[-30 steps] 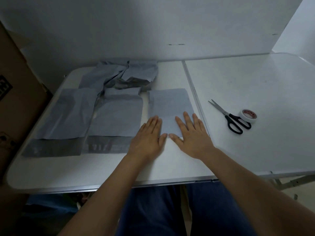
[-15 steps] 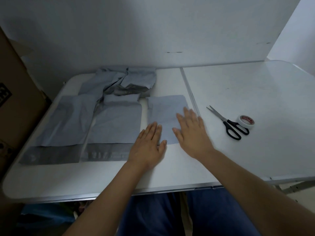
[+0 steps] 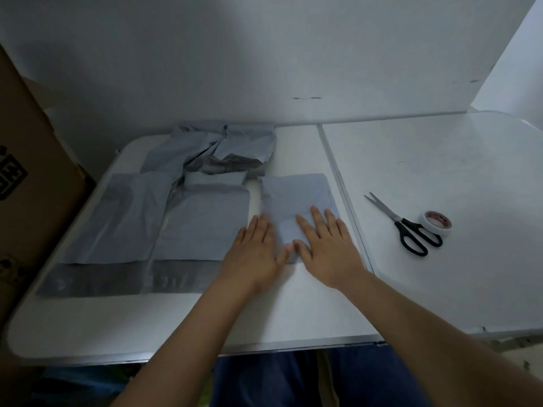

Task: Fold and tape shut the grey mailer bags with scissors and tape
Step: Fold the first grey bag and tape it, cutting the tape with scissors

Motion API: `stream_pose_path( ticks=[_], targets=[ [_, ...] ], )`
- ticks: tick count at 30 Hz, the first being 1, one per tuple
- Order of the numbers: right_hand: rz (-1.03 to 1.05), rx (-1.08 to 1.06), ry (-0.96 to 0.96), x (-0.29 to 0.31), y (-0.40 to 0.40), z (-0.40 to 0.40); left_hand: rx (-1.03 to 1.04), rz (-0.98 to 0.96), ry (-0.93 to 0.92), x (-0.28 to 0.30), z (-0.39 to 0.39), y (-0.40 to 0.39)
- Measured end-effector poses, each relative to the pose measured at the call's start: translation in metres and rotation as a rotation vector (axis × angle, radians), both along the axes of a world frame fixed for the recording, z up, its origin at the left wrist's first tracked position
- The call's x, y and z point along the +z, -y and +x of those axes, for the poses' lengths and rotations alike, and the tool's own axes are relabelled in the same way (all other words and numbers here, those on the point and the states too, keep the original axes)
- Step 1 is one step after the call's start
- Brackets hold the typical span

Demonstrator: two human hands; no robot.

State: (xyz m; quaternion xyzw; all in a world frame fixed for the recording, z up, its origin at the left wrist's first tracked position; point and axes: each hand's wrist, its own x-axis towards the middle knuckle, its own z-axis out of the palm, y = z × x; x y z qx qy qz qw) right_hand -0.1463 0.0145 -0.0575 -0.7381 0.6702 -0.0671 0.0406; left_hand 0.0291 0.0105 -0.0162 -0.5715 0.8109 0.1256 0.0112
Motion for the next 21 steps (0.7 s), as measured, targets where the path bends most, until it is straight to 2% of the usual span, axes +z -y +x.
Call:
stream_pose_path(
  ticks=[2,4,7,9,12,14,17,19,21],
  targets=[
    [0.016,0.004,-0.007,0.004,0.0,0.0,-0.119,-0.081,-0.031,0.009,-0.013,0.019],
    [0.028,0.011,-0.016,0.004,0.0,0.0,-0.177,-0.062,-0.034,0.007,-0.022,0.04],
    [0.001,0.002,0.03,0.001,-0.001,0.001,-0.155,0.038,0.034,-0.009,-0.023,0.062],
    [-0.007,-0.005,0.041,0.0,0.0,0.001,-0.128,0.031,0.042,-0.015,-0.023,0.064],
    [0.003,-0.006,0.033,0.001,0.001,0.0,-0.104,-0.157,0.07,-0.011,-0.031,0.058],
    [0.014,0.01,0.019,0.001,0.001,-0.001,-0.19,-0.292,0.004,-0.006,-0.041,0.058],
    [-0.012,0.018,0.024,0.0,0.0,-0.001,-0.373,-0.198,-0.131,-0.007,-0.05,0.069],
    [-0.016,0.017,0.02,-0.001,0.0,-0.001,-0.375,-0.084,-0.148,-0.012,-0.049,0.075],
    [-0.013,0.018,0.017,-0.002,0.001,-0.001,-0.346,-0.048,-0.158,-0.018,-0.047,0.077]
  ],
)
